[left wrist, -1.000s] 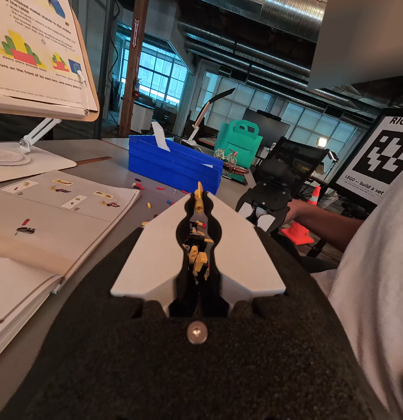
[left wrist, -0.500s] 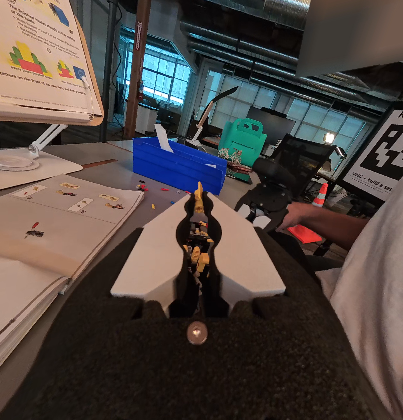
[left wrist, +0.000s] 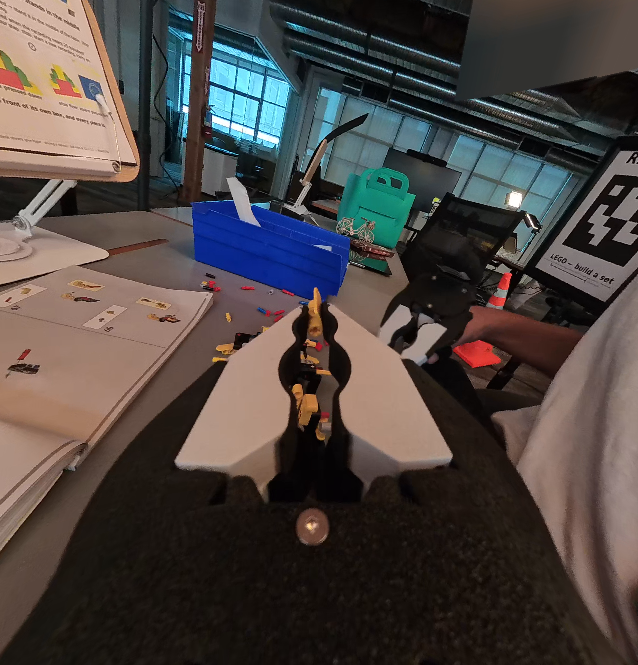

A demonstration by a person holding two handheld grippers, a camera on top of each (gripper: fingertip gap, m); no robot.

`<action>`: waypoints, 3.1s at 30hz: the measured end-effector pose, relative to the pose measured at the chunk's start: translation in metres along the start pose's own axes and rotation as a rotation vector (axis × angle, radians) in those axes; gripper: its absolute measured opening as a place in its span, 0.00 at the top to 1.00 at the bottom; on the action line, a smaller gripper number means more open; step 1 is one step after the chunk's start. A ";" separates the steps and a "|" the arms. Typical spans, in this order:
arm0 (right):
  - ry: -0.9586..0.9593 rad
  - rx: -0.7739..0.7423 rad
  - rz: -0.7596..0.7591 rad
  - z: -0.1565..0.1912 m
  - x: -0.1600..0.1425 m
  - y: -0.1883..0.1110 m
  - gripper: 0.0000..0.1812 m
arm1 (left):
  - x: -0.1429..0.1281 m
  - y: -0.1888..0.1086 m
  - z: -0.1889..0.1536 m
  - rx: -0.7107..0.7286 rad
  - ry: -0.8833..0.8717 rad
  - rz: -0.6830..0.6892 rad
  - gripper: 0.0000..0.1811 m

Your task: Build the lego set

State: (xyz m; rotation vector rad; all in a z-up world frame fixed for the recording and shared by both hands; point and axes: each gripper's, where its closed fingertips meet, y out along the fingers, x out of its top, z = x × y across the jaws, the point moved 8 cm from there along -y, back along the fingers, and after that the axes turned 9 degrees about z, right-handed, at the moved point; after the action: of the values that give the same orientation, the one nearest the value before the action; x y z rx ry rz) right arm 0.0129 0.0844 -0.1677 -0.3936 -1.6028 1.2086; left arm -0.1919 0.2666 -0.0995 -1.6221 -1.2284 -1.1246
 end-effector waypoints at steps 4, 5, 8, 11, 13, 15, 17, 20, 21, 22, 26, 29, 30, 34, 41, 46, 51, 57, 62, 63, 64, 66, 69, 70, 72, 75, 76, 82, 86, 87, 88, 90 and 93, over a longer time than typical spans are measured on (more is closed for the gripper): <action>-0.060 -0.018 0.003 0.008 0.000 0.005 0.92 | -0.001 0.002 -0.001 0.004 0.011 0.013 0.96; -0.080 -0.044 0.008 0.007 0.002 0.006 0.92 | -0.002 0.003 -0.001 0.005 0.016 0.021 0.96; -0.141 -0.075 0.078 0.004 0.006 0.009 0.92 | -0.005 0.005 -0.002 0.012 0.035 0.040 0.96; -0.195 -0.064 0.146 0.004 0.011 0.013 0.92 | -0.005 0.006 -0.004 0.015 0.049 0.048 0.96; -0.246 -0.071 0.180 0.005 0.015 0.017 0.93 | -0.005 0.006 -0.004 0.013 0.051 0.053 0.96; -0.267 -0.048 0.207 0.005 0.020 0.020 0.96 | -0.005 0.006 -0.004 0.012 0.053 0.056 0.96; -0.248 -0.002 0.240 0.003 0.022 0.021 0.97 | -0.006 0.007 -0.004 0.011 0.048 0.067 0.96; -0.218 0.028 0.224 -0.001 0.027 0.023 0.98 | -0.009 0.010 -0.002 0.024 0.029 0.101 0.96; -0.217 0.024 0.161 0.000 0.032 0.022 0.98 | -0.010 0.011 -0.002 0.024 0.020 0.108 0.96; -0.203 0.051 0.065 0.003 0.040 0.018 0.98 | -0.011 0.012 -0.002 0.020 0.007 0.116 0.96; -0.033 0.182 -0.479 0.010 0.091 -0.012 0.98 | -0.014 0.019 -0.005 -0.042 -0.071 0.116 0.96; 0.092 0.261 -0.672 0.015 0.114 -0.012 0.98 | -0.013 0.022 -0.008 -0.099 -0.137 0.076 0.96; 0.107 0.262 -0.695 0.016 0.119 -0.009 0.98 | -0.012 0.022 -0.008 -0.105 -0.154 0.062 0.96; 0.089 0.246 -0.688 0.019 0.129 0.003 0.98 | -0.011 0.020 -0.003 -0.082 -0.183 0.038 0.96; 0.061 0.220 -0.618 0.020 0.128 0.013 0.98 | -0.013 0.023 -0.008 -0.032 -0.091 0.092 0.96; 0.029 0.184 -0.590 0.026 0.126 0.018 0.98 | -0.017 0.024 -0.008 -0.010 -0.037 0.144 0.96; 0.113 0.207 -0.613 0.016 0.124 0.016 0.98 | -0.015 0.023 -0.011 0.039 0.049 0.141 0.96; -0.017 0.072 -0.534 0.019 0.122 0.018 0.98 | -0.020 0.028 -0.015 0.040 0.087 0.188 0.96; -0.067 0.022 -0.500 0.022 0.118 0.021 0.98 | -0.024 0.029 -0.015 0.033 0.109 0.237 0.96; -0.070 0.020 -0.498 0.022 0.117 0.022 0.98 | -0.025 0.030 -0.015 0.031 0.109 0.244 0.96; -0.077 0.014 -0.496 0.022 0.117 0.022 0.98 | -0.026 0.030 -0.015 0.029 0.107 0.250 0.96; -0.100 0.000 -0.489 0.023 0.115 0.024 0.98 | -0.027 0.030 -0.015 0.020 0.100 0.266 0.96; -0.117 -0.008 -0.507 0.024 0.114 0.024 0.98 | -0.026 0.029 -0.013 0.027 0.108 0.261 0.96; -0.099 0.005 -0.539 0.023 0.115 0.021 0.98 | -0.022 0.025 -0.009 0.051 0.099 0.237 0.96; -0.044 0.041 -0.614 0.018 0.115 0.016 0.98 | -0.012 0.011 0.003 0.050 0.008 0.150 0.96; 0.025 0.167 -0.747 0.015 0.115 0.008 0.98 | -0.003 -0.004 0.009 -0.057 -0.122 0.041 0.96; 0.050 0.214 -0.787 0.014 0.116 0.006 0.98 | -0.001 -0.005 0.007 -0.119 -0.160 0.011 0.96; 0.130 0.428 -0.903 0.014 0.137 -0.009 0.99 | 0.006 -0.007 0.000 -0.353 -0.311 -0.156 0.96; 0.090 0.449 -0.866 0.022 0.157 -0.017 0.99 | 0.009 -0.008 -0.005 -0.401 -0.304 -0.205 0.96; 0.080 0.445 -0.852 0.024 0.161 -0.017 0.99 | 0.010 -0.008 -0.006 -0.405 -0.299 -0.212 0.96; 0.065 0.443 -0.835 0.025 0.163 -0.017 0.99 | 0.010 -0.008 -0.006 -0.407 -0.297 -0.218 0.96; 0.058 0.452 -0.825 0.026 0.166 -0.018 0.99 | 0.011 -0.009 -0.006 -0.416 -0.305 -0.229 0.96; 0.055 0.478 -0.809 0.026 0.166 -0.017 0.99 | 0.010 -0.009 -0.007 -0.409 -0.281 -0.209 0.96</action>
State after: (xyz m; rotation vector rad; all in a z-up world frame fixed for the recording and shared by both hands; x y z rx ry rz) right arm -0.0714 0.1875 -0.0632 0.4892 -1.1736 0.8773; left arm -0.2005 0.2643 -0.0872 -2.0488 -1.4408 -1.3809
